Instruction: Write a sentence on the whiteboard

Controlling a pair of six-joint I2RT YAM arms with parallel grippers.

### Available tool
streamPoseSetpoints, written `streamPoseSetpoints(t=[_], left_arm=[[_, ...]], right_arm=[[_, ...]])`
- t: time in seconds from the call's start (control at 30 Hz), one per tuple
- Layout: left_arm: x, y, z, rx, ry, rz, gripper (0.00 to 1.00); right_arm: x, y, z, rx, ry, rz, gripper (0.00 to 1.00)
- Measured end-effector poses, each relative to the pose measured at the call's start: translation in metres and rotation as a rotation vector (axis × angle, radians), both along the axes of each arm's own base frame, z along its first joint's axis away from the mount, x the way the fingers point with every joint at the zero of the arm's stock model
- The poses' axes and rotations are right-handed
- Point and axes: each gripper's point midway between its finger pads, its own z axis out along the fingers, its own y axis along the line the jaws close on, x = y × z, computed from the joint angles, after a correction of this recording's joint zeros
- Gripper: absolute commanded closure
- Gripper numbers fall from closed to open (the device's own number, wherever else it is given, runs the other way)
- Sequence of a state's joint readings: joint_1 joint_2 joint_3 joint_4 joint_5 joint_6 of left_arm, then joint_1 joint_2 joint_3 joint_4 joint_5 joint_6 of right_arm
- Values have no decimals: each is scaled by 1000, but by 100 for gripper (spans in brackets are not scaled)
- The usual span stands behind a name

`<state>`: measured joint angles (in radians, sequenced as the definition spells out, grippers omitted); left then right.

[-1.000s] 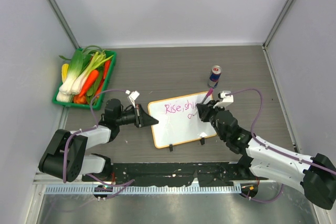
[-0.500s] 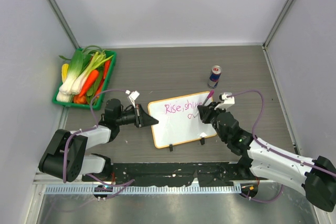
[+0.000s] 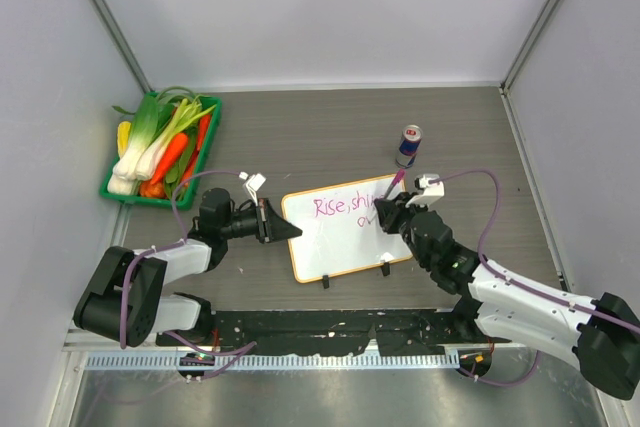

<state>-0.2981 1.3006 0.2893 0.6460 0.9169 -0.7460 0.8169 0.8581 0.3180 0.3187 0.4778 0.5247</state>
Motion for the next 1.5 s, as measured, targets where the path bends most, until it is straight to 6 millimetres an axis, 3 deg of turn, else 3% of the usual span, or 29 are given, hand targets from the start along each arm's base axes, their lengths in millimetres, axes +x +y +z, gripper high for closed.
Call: streamPoseSetpoints(t=[0.5,1.5], left_arm=[[0,0,0,0,-1,0,100],[0,0,0,0,0,0,100]], right_arm=[[3,4,14,15,-37,10,99],[5,5,4,19,-12,0,99]])
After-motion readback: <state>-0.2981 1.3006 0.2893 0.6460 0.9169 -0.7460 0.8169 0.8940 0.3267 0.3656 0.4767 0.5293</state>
